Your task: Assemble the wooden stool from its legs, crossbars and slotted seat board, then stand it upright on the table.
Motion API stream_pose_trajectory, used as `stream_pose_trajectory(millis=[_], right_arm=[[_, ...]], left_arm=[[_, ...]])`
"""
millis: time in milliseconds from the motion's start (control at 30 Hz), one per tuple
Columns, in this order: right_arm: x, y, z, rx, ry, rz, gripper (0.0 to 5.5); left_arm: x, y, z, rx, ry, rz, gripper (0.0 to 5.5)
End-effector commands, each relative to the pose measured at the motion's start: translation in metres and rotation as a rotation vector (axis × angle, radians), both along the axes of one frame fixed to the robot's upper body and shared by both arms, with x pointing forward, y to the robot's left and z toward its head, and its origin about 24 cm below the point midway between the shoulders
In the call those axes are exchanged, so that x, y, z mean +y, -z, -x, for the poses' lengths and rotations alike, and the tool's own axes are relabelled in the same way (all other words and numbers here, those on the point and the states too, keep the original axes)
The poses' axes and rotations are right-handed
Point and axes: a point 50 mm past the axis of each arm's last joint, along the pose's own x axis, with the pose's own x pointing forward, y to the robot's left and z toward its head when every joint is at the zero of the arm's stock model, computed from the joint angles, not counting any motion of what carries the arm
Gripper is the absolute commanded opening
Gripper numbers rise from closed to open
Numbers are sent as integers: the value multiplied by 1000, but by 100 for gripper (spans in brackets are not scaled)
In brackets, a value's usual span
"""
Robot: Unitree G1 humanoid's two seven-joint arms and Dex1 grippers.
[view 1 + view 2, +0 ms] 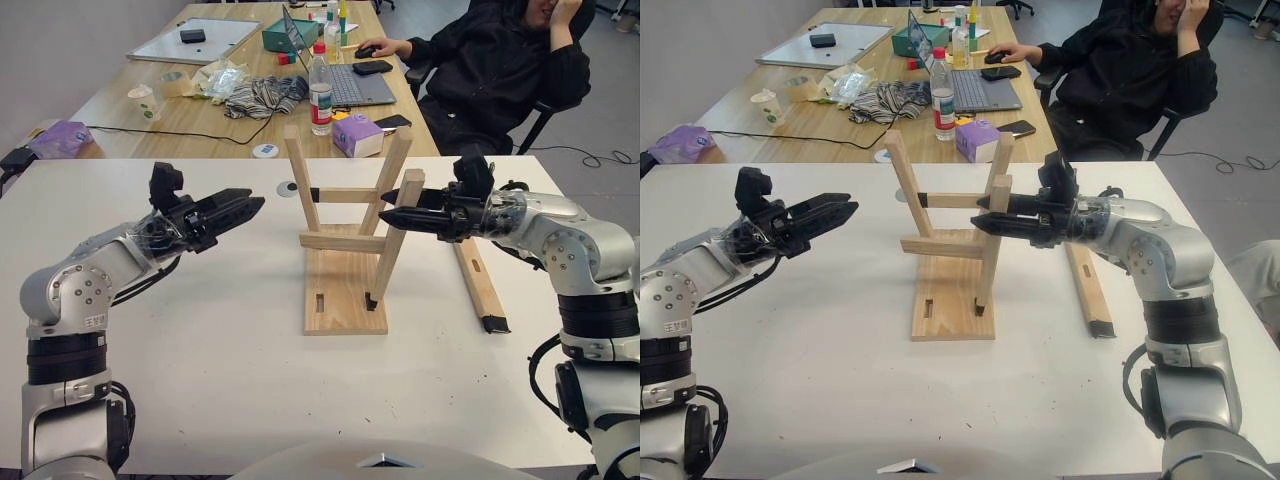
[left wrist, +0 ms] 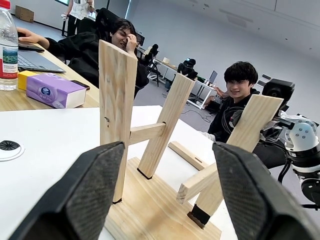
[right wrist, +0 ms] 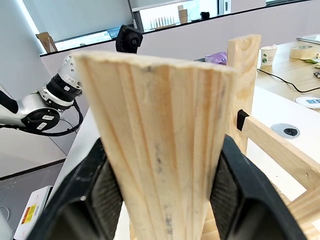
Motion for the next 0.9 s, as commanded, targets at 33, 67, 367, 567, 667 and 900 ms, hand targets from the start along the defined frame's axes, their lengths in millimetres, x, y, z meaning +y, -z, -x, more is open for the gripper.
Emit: stream_pose_trajectory(millis=[33,67,367,567,667,900], right_arm=[[-4,6,-2,2,17,29,208],[-4,6,-2,3,20,23,208],[-4,2,-2,2,20,-23,208],[-2,-2,-2,1,17,-51,208],[-2,-3,0,2,12,-61,208],[-5,-2,3,25,-13,-97,208]], left_arm=[[-1,-6,-2,-15,5,-20,323],[-1,-6,-2,-15,7,-20,323],[-2,-7,-4,-12,20,-24,323],[-2,-8,-6,-11,27,-28,323],[-2,-8,-6,-9,28,-30,323],[-4,-5,-6,-3,30,-28,323]])
